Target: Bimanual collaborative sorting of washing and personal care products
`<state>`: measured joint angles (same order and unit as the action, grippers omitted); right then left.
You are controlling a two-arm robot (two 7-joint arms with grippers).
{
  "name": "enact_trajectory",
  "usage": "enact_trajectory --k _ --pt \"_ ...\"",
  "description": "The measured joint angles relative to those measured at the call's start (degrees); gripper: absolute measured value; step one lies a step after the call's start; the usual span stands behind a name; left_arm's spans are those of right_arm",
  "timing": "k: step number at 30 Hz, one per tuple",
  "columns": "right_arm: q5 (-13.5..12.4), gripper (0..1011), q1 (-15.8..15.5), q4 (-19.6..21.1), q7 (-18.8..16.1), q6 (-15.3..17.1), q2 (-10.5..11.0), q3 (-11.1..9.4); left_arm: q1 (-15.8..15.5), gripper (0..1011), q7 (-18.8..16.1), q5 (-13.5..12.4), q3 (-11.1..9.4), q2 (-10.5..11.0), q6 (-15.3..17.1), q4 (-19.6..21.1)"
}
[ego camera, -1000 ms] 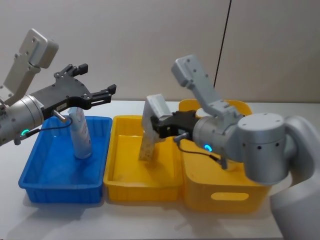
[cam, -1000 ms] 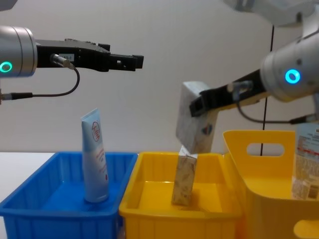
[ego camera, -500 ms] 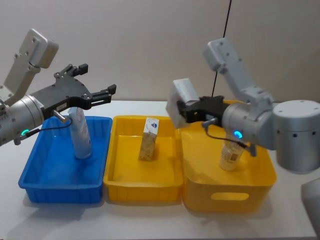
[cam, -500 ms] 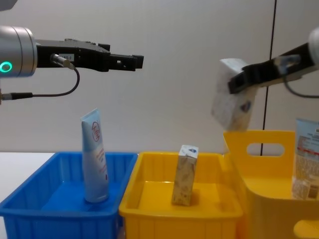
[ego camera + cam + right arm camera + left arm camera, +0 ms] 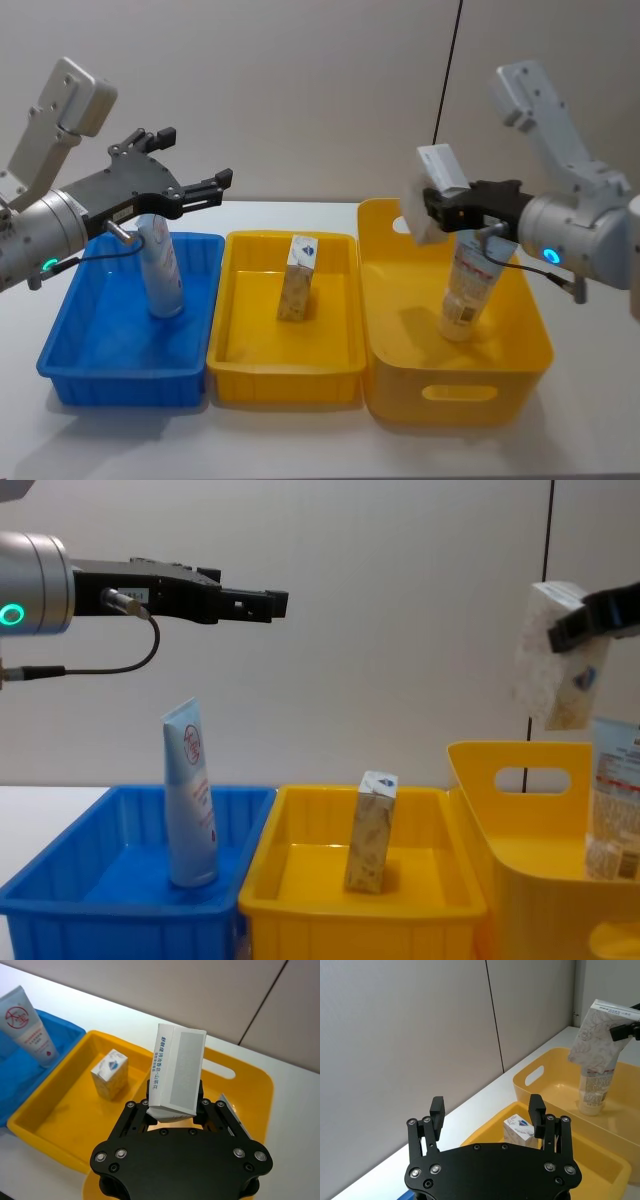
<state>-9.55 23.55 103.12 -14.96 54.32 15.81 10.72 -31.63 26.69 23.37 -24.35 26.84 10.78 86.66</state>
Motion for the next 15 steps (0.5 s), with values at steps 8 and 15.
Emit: enact_trajectory --k 8,15 --pt "-0.65 329 -0.5 0.27 -1.15 2.88 1.24 -1.99 0.0 1001 0.0 0.0 0.0 0.0 0.0 0.0" --pt "-1.52 329 -0.95 -0.12 -2.95 5.42 2.27 -2.61 0.0 1001 0.0 0.0 0.0 0.0 0.0 0.0"
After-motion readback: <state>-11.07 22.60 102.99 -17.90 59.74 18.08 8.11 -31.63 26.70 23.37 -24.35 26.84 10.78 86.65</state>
